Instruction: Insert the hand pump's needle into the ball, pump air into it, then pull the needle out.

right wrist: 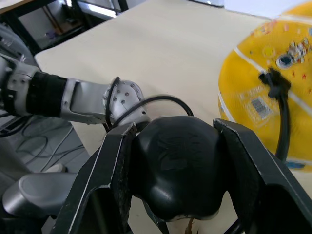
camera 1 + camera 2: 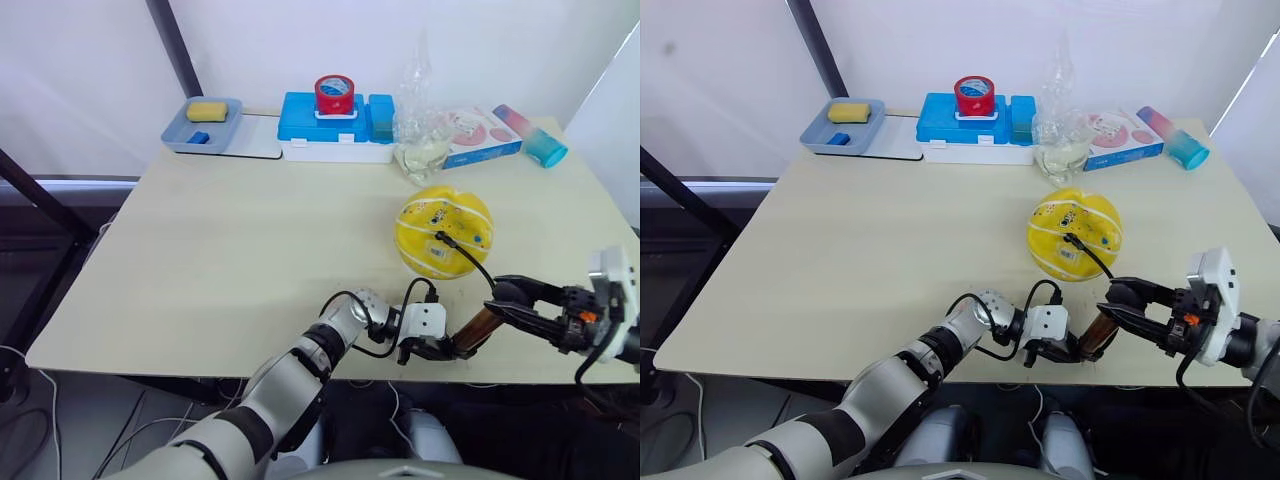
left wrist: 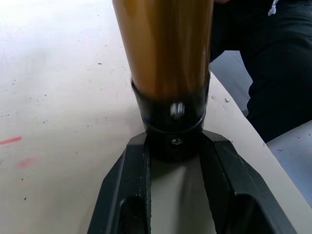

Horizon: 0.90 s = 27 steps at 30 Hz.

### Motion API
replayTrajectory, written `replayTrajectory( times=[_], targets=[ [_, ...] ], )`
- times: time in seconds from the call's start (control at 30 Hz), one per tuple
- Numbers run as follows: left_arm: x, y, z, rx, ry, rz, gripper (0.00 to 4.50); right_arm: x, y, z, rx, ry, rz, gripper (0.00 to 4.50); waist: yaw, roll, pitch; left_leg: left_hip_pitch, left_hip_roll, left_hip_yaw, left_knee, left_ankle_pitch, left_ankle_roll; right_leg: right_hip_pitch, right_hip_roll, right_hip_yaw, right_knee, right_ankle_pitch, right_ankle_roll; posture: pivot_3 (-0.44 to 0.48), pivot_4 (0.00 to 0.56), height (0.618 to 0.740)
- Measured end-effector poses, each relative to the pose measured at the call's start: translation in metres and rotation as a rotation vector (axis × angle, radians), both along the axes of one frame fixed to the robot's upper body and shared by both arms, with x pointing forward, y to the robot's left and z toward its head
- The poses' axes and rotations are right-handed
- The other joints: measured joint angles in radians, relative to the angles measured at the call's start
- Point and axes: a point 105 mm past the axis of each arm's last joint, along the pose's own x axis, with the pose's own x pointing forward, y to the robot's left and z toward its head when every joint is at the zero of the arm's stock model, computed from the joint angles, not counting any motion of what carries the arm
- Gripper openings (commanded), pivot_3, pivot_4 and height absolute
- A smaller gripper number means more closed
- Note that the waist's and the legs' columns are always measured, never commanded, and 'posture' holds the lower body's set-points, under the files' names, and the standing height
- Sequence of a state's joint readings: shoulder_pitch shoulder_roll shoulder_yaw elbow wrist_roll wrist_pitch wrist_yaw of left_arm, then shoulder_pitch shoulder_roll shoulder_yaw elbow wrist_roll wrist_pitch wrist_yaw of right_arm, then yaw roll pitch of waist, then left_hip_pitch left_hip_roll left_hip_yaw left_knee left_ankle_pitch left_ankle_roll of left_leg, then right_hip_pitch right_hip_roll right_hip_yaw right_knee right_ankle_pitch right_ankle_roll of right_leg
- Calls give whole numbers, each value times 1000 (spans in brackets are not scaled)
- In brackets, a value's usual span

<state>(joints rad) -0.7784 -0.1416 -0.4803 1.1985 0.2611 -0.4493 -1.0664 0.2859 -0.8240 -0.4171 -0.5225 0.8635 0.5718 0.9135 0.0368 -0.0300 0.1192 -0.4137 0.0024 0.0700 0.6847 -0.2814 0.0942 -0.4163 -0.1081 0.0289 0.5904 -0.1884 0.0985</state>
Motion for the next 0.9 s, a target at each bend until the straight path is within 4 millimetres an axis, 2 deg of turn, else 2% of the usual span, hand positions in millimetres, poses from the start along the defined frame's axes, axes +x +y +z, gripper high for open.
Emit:
replayTrajectory(
  times=[0.1,0.23,0.47,0.7,0.9],
  targets=[
    [0,0,0,0,0,0,960,-1,0,1,0,-10,4,2003,0,0,0,0,0,3,0,-1,0,-1,-1,0,-1,1,1,0,150,729],
    [0,0,1,-2,-3,-1,959,-1,-4,12,8,-23,8,2003,0,0,0,0,0,7,1,-1,0,-3,-3,0,-1,3,2,0,150,729],
    [1,-1,2,-5,-7,3,959,-9,-15,72,5,-95,37,2003,1,-2,3,0,1,21,3,-3,4,-7,-18,-11,-3,12,2,0,150,729],
    [2,-1,3,-11,-6,5,959,-16,-27,121,-15,-118,33,2003,1,-4,3,0,1,35,4,-6,9,-12,-30,-18,-4,17,2,0,150,729],
    [2,-1,4,-14,-5,4,959,-14,-28,123,-11,-84,28,2003,0,-4,4,-1,1,44,6,-9,15,-15,-35,-17,-5,18,0,0,150,729]
  ],
)
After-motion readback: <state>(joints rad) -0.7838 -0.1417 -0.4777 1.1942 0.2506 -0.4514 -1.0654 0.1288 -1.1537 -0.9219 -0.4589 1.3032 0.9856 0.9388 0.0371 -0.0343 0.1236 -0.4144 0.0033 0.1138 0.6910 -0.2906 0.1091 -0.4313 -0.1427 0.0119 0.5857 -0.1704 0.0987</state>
